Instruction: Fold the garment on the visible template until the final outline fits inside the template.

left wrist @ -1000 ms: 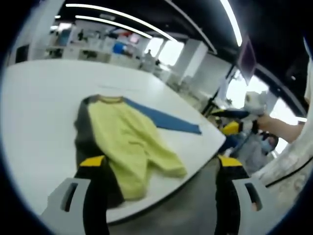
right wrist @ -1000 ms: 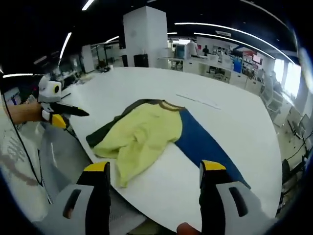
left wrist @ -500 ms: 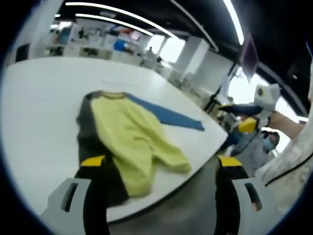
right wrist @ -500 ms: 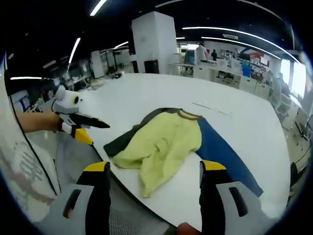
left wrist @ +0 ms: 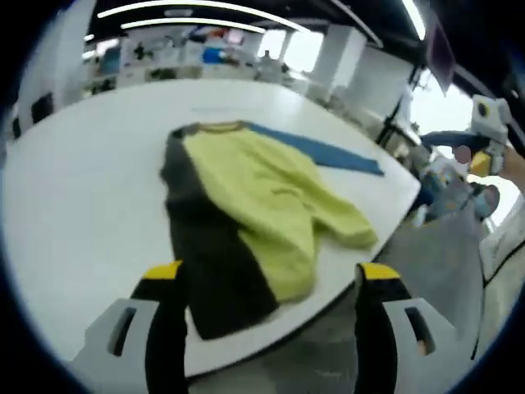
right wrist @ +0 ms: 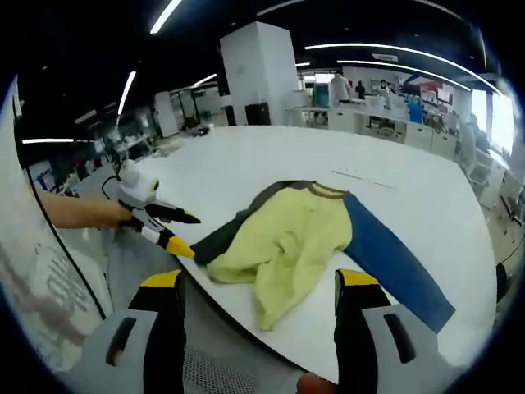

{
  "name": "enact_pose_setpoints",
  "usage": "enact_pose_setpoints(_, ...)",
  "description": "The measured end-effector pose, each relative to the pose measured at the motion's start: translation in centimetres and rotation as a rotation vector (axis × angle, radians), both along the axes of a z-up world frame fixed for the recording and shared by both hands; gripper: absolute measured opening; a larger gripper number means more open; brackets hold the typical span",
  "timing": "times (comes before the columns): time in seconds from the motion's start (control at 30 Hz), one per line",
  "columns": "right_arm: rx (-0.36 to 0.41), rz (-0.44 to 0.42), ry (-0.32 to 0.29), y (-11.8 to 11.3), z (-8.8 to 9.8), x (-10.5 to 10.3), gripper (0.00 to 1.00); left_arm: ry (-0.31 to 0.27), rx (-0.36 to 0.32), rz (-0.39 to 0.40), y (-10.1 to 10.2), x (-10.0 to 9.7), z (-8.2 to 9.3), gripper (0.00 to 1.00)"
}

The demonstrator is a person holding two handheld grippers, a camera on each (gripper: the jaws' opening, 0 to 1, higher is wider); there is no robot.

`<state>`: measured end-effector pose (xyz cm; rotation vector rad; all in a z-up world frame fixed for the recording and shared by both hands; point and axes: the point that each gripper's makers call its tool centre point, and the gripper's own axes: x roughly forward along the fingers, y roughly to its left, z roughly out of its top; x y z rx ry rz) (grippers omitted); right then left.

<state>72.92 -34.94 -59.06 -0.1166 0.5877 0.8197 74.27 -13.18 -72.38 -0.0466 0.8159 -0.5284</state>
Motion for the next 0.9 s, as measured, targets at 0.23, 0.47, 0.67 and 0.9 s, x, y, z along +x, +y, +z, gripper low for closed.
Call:
enact_pose_setpoints(0.23, -0.001, -0.003, 0.012, -0.1, -0.2, -0.3, 0.74, 0.056, 0.118, -0.073, -0.1, -0.3, -2.9, 0.76)
enact_pose_setpoints(0.47, 0.006, -0.015, 0.014, -0.3, 0.0, -0.1, 0.74, 0.054, 0.171, -0.126, -0.4, -0.5, -4.2, 0.50)
enact_pose_setpoints(0.67, 0.002, -0.007, 0.011, -0.1, 0.0, 0.2, 0.74, 0.050, 0.192, -0.116, -0.1, -0.3, -4.6, 0.26)
enact_pose_setpoints(0.9, -0.003, -0.001, 0.011, -0.2, -0.1, 0.3, 0.74, 0.051, 0.190, -0.133, -0.3, -0.1, -4.6, 0.00)
